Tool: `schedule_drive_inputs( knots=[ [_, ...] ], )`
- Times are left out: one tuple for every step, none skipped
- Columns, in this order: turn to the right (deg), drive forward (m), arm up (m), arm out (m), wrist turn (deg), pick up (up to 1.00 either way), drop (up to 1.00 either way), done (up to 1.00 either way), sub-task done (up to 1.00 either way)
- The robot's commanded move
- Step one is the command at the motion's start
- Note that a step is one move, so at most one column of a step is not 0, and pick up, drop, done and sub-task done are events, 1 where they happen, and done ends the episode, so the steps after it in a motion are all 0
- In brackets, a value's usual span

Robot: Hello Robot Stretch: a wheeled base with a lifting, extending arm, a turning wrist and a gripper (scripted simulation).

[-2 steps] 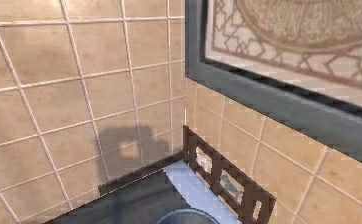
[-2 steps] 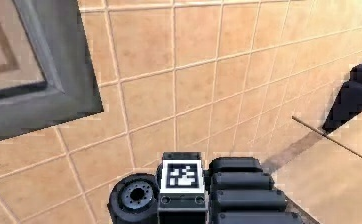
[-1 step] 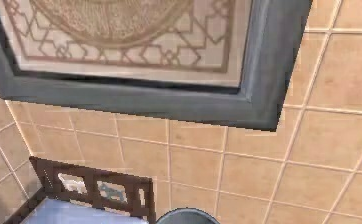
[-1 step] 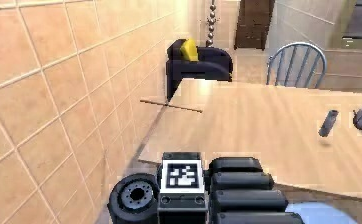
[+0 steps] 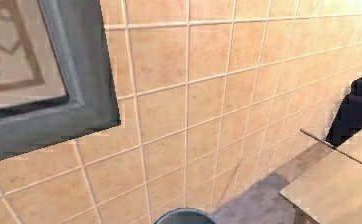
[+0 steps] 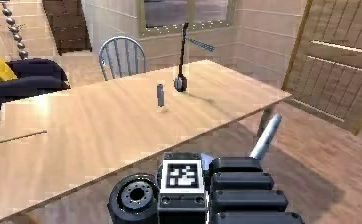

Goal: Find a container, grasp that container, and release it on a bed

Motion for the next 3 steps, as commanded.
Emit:
schedule_drive_inputs(
  knots=[
    [27.0, 0.00, 0.00, 0.00, 0.0, 0.00, 0.00, 0.00, 0.00],
    [-45.0, 0.00, 0.00, 0.00, 0.0, 0.00, 0.00, 0.00, 0.00],
    [-45.0, 0.00, 0.00, 0.00, 0.0, 0.00, 0.00, 0.00, 0.00]
  ],
)
